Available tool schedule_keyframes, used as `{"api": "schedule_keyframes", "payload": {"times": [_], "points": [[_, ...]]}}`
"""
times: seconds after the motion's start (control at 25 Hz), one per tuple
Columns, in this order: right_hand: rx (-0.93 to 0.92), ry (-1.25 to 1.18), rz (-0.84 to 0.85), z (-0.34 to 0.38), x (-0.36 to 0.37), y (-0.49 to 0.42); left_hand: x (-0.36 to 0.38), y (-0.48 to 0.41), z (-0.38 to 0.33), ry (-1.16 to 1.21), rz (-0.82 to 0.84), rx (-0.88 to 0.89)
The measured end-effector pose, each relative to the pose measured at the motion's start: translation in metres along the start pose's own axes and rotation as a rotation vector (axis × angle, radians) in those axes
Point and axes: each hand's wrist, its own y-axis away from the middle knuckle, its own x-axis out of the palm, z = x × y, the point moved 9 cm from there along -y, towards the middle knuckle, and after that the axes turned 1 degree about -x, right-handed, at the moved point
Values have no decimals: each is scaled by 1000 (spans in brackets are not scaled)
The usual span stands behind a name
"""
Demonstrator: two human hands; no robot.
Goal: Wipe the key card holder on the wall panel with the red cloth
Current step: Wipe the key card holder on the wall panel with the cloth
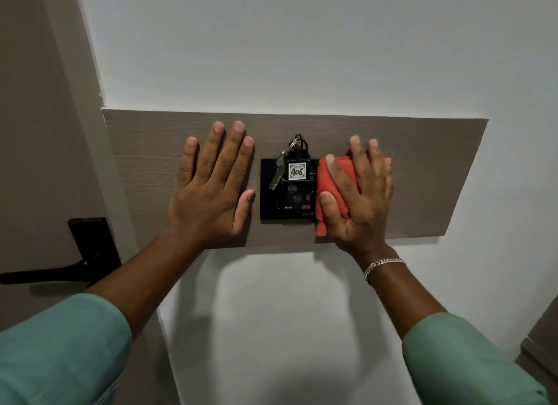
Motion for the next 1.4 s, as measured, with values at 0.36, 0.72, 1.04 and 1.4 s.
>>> {"api": "schedule_keyframes", "payload": {"times": [0.36,0.72,1.04,1.4], "points": [[155,-6,-67,-5,-1,-1,-3,-2,0,-12,9,1],[214,0,-89,-7,-1,5,-1,0,0,-11,-2,2],[235,-8,-100,-5,0,17,0,0,1,1,4,4],[292,8,-83,1,-1,11,-1,0,1,14,3,-1]]}}
